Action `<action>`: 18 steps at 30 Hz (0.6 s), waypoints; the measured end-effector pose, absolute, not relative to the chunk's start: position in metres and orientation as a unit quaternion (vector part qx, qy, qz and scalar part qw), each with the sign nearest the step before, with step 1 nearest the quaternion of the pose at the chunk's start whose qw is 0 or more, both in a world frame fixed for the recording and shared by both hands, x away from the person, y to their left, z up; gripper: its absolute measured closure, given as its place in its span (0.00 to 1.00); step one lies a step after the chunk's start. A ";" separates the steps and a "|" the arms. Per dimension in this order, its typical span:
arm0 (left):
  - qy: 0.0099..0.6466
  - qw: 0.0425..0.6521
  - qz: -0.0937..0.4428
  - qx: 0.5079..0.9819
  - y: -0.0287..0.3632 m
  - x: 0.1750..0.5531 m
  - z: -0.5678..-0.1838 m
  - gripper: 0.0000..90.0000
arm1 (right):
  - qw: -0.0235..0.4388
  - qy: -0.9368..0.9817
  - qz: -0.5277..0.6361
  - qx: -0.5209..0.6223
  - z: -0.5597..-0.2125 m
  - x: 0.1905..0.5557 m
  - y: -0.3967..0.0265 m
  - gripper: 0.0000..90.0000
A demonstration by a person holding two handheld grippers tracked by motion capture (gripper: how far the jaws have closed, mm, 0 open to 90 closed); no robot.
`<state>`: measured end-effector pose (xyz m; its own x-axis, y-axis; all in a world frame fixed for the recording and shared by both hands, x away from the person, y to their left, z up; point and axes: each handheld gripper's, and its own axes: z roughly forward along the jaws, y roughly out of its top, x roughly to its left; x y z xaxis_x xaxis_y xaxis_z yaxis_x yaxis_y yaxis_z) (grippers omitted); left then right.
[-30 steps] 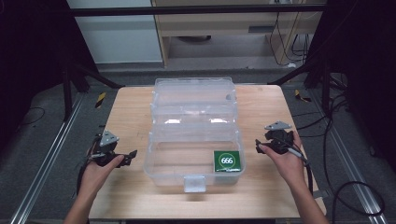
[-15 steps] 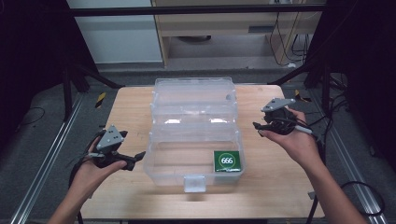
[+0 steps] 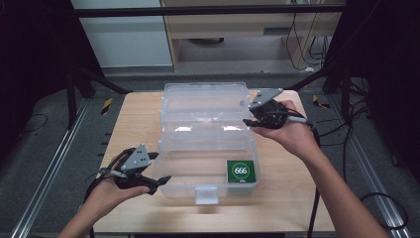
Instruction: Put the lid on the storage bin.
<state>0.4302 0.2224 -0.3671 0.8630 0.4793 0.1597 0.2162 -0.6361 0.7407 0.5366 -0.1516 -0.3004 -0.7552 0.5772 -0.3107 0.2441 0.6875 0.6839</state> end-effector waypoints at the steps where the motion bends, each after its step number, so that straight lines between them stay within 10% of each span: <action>1: 0.193 0.379 0.169 0.889 0.220 0.430 -0.368 0.21 | 0.260 0.882 0.319 0.230 -0.301 0.539 -0.147 0.65; 18: 0.148 0.325 0.124 0.926 0.195 0.423 -0.398 0.32 | 0.224 0.915 0.296 0.159 -0.311 0.571 -0.105 0.74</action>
